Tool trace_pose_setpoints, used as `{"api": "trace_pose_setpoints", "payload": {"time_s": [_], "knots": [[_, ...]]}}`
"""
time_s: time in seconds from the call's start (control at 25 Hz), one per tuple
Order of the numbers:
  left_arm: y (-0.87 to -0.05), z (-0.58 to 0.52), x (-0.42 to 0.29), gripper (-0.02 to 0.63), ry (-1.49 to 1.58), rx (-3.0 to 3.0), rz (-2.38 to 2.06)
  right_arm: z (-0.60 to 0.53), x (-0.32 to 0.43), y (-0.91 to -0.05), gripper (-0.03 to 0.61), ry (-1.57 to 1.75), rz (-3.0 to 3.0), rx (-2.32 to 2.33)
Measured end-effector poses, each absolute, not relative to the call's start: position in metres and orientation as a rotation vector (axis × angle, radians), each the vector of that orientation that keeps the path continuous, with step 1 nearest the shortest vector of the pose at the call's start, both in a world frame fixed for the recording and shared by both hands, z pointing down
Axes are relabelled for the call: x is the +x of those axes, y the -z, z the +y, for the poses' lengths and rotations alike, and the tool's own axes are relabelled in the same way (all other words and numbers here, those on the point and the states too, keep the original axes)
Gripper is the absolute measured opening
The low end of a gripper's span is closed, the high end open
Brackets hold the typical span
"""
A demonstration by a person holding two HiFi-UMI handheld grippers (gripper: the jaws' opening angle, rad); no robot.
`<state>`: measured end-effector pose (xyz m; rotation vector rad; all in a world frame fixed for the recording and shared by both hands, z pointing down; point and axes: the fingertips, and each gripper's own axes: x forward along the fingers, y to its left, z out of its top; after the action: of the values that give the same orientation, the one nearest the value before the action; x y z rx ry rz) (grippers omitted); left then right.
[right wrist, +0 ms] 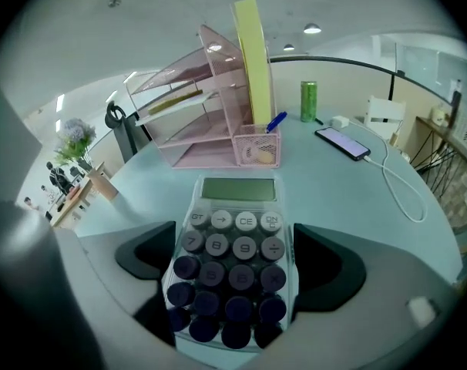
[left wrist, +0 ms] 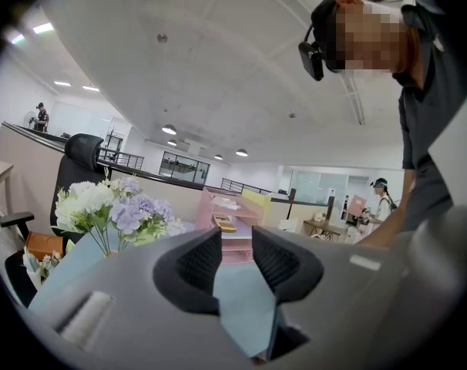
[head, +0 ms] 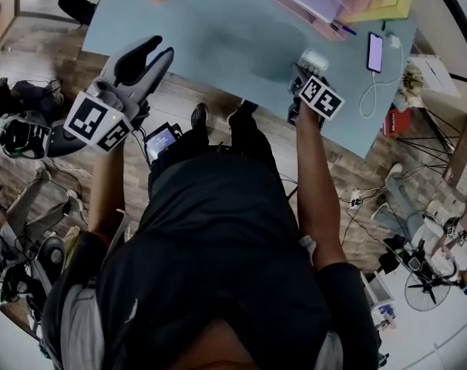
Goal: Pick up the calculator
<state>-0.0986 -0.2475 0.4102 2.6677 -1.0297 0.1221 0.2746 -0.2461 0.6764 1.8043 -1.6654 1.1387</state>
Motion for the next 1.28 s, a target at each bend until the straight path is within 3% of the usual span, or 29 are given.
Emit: {"api": "trace_pose_setpoints", "payload": {"time_s": [1.28], "knots": [[-0.400, -0.254, -0.123, 0.155, -0.082, 2.686, -0.986, -0.270, 0.233, -0.480, 0.479, -1.441, -2.221, 2.059]]}}
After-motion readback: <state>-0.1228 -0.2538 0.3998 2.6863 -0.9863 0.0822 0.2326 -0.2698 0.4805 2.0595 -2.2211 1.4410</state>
